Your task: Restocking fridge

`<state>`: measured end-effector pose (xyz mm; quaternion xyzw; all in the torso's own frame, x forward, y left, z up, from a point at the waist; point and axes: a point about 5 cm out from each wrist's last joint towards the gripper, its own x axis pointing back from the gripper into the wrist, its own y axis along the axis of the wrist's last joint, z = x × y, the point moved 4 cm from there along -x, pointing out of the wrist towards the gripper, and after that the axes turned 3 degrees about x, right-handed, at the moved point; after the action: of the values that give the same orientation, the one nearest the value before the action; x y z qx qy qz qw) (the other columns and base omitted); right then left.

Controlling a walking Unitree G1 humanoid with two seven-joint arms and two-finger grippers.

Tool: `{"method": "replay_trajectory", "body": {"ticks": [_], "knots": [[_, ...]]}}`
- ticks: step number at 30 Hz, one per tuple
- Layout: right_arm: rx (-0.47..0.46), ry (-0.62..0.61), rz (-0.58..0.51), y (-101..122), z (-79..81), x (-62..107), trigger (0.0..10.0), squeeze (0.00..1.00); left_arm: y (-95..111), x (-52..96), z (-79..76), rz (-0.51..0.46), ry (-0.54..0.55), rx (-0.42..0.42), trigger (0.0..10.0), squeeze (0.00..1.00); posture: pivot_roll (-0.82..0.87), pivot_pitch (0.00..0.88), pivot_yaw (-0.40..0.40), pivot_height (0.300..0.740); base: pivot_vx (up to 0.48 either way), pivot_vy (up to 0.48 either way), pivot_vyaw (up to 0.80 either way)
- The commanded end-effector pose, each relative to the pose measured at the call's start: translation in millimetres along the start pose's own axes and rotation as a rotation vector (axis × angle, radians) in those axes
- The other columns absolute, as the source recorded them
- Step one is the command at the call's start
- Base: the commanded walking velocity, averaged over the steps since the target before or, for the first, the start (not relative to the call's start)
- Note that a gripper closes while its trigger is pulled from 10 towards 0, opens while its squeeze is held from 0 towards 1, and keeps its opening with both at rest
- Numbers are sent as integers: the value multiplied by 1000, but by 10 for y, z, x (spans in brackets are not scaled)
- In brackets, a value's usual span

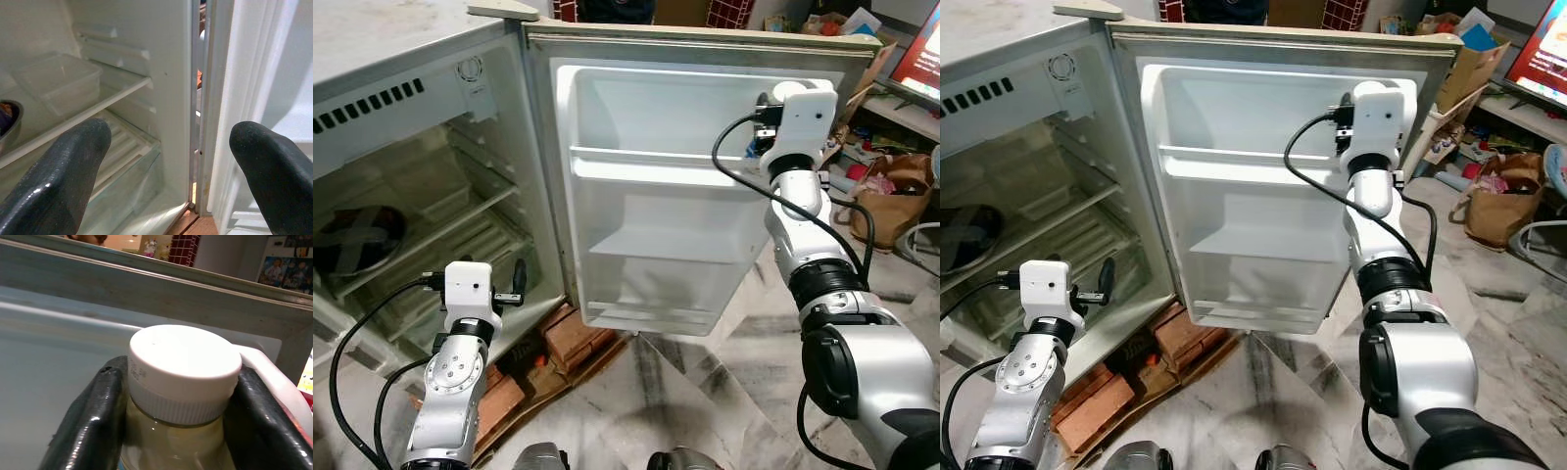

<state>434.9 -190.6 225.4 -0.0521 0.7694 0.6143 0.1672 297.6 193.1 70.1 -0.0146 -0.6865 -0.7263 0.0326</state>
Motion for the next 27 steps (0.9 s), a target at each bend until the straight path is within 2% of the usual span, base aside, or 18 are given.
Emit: {"method": "replay_trajectory", "body": {"ticks": [1,9,11,14,19,24,27], "knots": [[-3,-42,138,-315,-141,86,10000,1000,35,-18,-41,-4,-20,-6,10000,0,146,88,-32,740,0,0,0],[-8,-47,109,-201,-168,16,10000,1000,39,-18,-42,-3,-20,-5,10000,0,148,91,-34,740,0,0,0],[-20,-43,49,-51,-163,-36,10000,1000,35,-10,-31,1,-15,-5,10000,0,148,94,-36,740,0,0,0],[-20,-27,0,55,-132,-55,10000,1000,24,-4,-23,6,-12,-5,10000,0,146,94,-38,740,0,0,0],[-9,-8,-44,129,-108,-41,10000,1000,15,3,-32,9,-12,-5,10000,0,142,94,-39,740,0,0,0],[5,-15,-96,212,-158,-18,10000,1000,3,1,-42,13,-11,-3,10000,0,137,91,-40,740,0,0,0],[15,-19,-180,348,-193,20,10000,1000,-6,1,-48,17,-11,-2,10000,0,134,89,-41,740,0,0,0]]}}
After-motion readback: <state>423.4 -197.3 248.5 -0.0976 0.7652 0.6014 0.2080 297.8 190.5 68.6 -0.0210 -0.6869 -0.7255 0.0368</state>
